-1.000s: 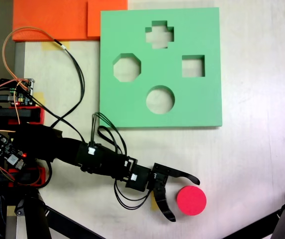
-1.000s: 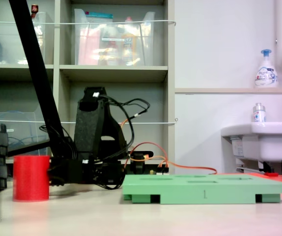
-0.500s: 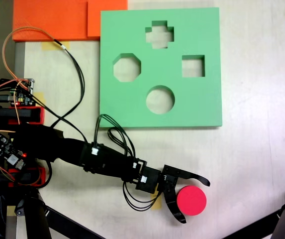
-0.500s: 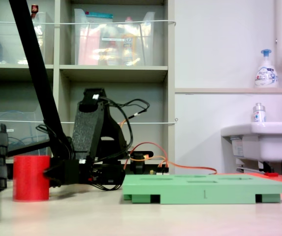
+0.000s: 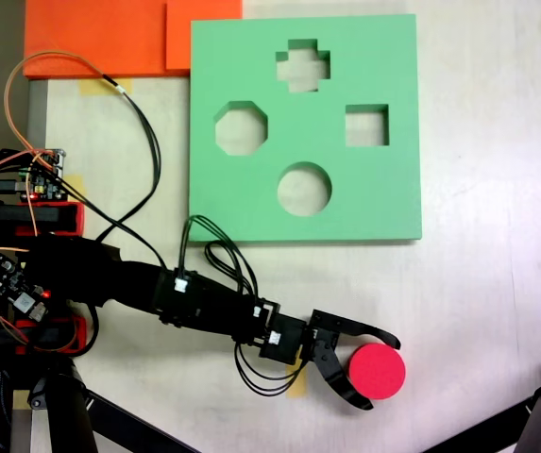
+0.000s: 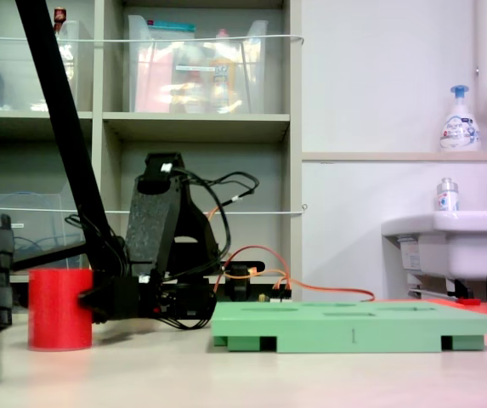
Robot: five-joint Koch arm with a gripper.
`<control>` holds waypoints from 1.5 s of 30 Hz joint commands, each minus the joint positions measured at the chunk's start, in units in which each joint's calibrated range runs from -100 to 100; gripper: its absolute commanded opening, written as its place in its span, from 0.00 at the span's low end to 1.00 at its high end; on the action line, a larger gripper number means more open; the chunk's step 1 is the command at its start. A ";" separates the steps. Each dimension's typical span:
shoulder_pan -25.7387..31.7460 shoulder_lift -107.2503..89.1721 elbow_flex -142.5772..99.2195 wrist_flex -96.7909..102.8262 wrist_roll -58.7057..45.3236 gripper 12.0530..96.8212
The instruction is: Put the cylinder block into the corresponding hole
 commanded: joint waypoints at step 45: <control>23.10 -89.96 -36.58 -29.55 2.64 0.31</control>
